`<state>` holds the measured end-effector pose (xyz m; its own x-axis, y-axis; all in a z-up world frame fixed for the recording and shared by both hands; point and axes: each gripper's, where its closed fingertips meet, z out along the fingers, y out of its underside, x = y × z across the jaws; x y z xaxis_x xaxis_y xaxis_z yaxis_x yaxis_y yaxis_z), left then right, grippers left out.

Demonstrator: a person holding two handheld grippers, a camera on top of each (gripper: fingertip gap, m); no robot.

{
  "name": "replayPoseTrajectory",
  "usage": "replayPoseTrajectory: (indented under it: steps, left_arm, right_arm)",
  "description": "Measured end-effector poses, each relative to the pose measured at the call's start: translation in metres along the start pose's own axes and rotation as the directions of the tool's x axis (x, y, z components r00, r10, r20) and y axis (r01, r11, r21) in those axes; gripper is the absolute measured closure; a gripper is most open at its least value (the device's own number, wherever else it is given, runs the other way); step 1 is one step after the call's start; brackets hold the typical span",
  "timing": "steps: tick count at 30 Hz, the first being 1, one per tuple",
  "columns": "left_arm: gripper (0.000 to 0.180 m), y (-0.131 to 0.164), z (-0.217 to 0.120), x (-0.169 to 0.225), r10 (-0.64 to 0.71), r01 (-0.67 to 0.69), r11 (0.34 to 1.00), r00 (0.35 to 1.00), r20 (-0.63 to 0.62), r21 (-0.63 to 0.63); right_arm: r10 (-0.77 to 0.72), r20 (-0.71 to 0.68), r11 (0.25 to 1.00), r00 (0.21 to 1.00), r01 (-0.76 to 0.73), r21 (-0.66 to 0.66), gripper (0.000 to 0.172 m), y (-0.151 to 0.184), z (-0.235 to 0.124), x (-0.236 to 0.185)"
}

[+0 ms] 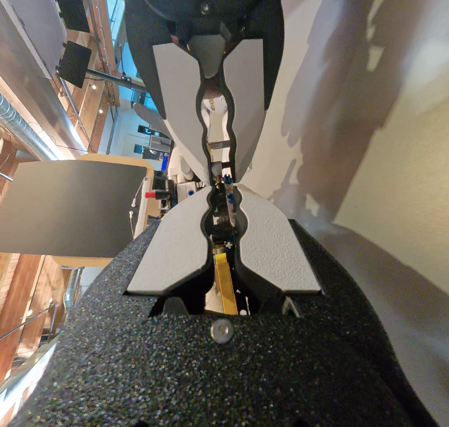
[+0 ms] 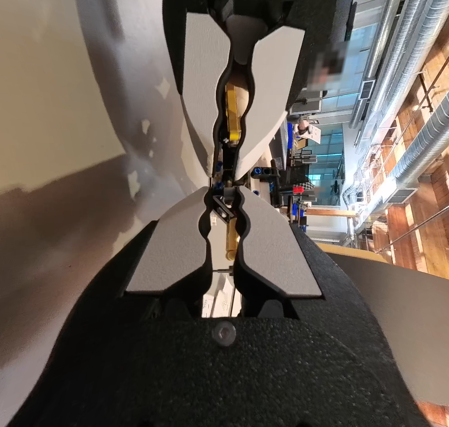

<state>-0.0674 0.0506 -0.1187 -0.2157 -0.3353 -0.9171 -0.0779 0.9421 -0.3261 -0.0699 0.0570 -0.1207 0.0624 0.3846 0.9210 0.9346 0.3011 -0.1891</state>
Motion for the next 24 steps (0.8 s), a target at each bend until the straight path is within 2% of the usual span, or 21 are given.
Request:
replayPoseTrajectory:
  steps: [9,10,12,13,14,16,19,23,24]
  left_arm:
    - [0.166,0.0,0.0,0.001,0.011,-0.011,1.0,1.0,-0.001,0.005]
    - [0.167,0.006,-0.001,0.001,0.021,-0.021,0.999,1.0,0.0,-0.025]
    - [0.174,0.052,-0.011,-0.001,0.031,-0.029,0.982,0.999,0.008,-0.189]
    - [0.175,0.065,-0.018,-0.001,-0.011,0.013,0.98,1.0,0.012,-0.201]
    - [0.176,0.067,-0.023,-0.005,-0.054,0.058,0.98,0.998,0.027,-0.188]
    - [0.175,0.058,-0.022,-0.008,-0.055,0.057,0.982,0.998,0.014,-0.18]
    - [0.174,0.047,-0.008,0.014,-0.038,0.026,0.988,0.996,-0.077,-0.151]
    - [0.174,0.054,0.002,0.049,0.02,-0.06,0.973,0.983,-0.18,-0.221]
    - [0.178,0.055,0.003,0.052,0.033,-0.074,0.971,0.983,-0.18,-0.225]
  right_arm:
    - [0.033,0.003,0.999,0.999,-0.033,0.011,0.156,0.003,-0.003,-0.001]
    - [0.039,-0.02,0.999,0.999,-0.04,-0.005,0.156,0.008,-0.006,0.003]
    - [0.121,-0.076,0.992,0.99,-0.123,-0.018,0.156,0.029,-0.022,0.018]
    - [0.162,-0.09,0.987,0.983,-0.163,-0.006,0.156,0.036,-0.029,0.022]
    - [0.165,-0.085,0.986,0.983,-0.167,-0.007,0.156,0.04,-0.031,0.02]
    - [0.135,-0.042,0.991,0.99,-0.135,-0.002,0.156,0.036,-0.025,0.008]
    - [0.124,0.02,0.992,0.992,-0.125,0.026,0.156,0.024,-0.017,-0.011]
    - [0.193,0.056,0.979,0.98,-0.196,0.048,0.156,0.025,-0.017,-0.022]
    - [0.206,0.065,0.976,0.976,-0.21,0.053,0.156,0.025,-0.018,-0.025]
